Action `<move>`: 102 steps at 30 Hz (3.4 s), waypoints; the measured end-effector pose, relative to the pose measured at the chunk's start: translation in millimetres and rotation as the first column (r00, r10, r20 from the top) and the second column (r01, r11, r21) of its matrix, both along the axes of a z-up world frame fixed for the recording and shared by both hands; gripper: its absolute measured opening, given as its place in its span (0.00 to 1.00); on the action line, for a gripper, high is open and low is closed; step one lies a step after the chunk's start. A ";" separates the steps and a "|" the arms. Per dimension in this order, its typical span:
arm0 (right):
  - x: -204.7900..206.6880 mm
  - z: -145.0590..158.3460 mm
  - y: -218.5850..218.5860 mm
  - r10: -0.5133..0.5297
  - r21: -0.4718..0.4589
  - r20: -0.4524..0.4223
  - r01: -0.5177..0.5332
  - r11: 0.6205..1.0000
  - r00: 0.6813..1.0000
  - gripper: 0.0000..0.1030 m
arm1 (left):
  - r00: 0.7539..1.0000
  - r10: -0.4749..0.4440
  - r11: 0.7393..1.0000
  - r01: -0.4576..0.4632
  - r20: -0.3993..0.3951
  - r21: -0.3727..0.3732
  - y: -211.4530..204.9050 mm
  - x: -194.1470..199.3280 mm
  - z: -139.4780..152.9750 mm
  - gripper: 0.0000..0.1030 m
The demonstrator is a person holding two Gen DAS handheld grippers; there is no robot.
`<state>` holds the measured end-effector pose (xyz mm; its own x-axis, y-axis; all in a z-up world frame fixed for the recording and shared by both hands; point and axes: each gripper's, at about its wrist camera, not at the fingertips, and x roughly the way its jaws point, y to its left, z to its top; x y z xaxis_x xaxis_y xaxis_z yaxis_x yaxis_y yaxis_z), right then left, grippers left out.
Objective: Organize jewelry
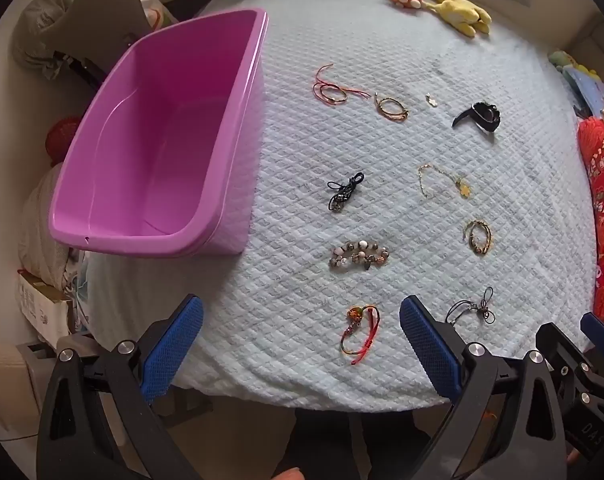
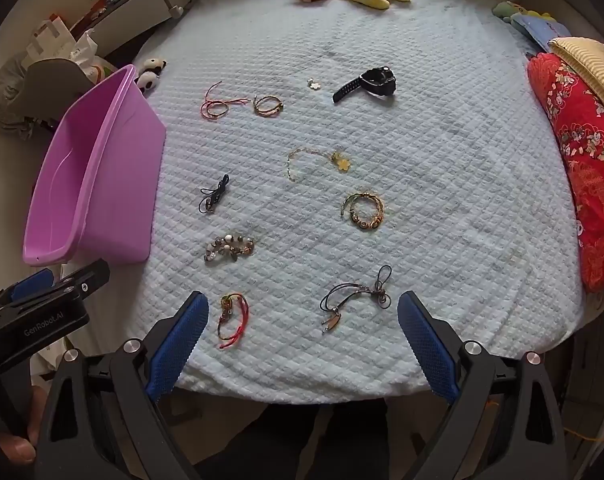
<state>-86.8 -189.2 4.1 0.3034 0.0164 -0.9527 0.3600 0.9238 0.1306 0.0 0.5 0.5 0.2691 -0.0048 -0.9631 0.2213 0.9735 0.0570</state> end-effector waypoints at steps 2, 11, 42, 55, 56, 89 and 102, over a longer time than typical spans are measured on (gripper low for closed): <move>-0.4 -0.7 -0.1 -0.002 0.002 -0.002 0.002 1.000 1.000 0.89 | 1.000 0.002 1.000 -0.002 0.004 -0.010 1.3 0.2 1.2 0.94; 0.1 0.5 -6.1 -0.003 0.001 0.001 0.003 1.000 1.000 0.89 | 1.000 -0.015 1.000 0.015 0.019 0.002 -2.3 -4.5 2.4 0.94; 2.1 5.7 -1.7 -0.002 -0.011 0.014 0.002 1.000 1.000 0.89 | 0.999 -0.011 1.000 0.010 0.031 0.018 0.1 -1.7 3.4 0.94; 2.8 7.7 -4.2 0.000 -0.014 0.015 0.000 1.000 1.000 0.89 | 1.000 -0.009 1.000 0.008 0.030 0.020 1.4 -2.0 2.9 0.94; 3.2 7.9 -4.6 0.000 -0.014 0.015 0.000 1.000 1.000 0.89 | 0.999 -0.010 1.000 0.009 0.030 0.020 1.4 -2.0 2.9 0.94; 3.2 8.2 -6.6 0.000 -0.021 0.006 0.000 1.000 1.000 0.89 | 1.000 -0.006 1.000 0.006 0.028 0.014 3.0 -4.8 0.4 0.94; -3.8 5.0 -9.6 -0.016 -0.004 0.029 0.017 1.000 0.999 0.89 | 1.000 -0.009 1.000 0.009 0.020 0.007 4.0 -6.2 -3.3 0.94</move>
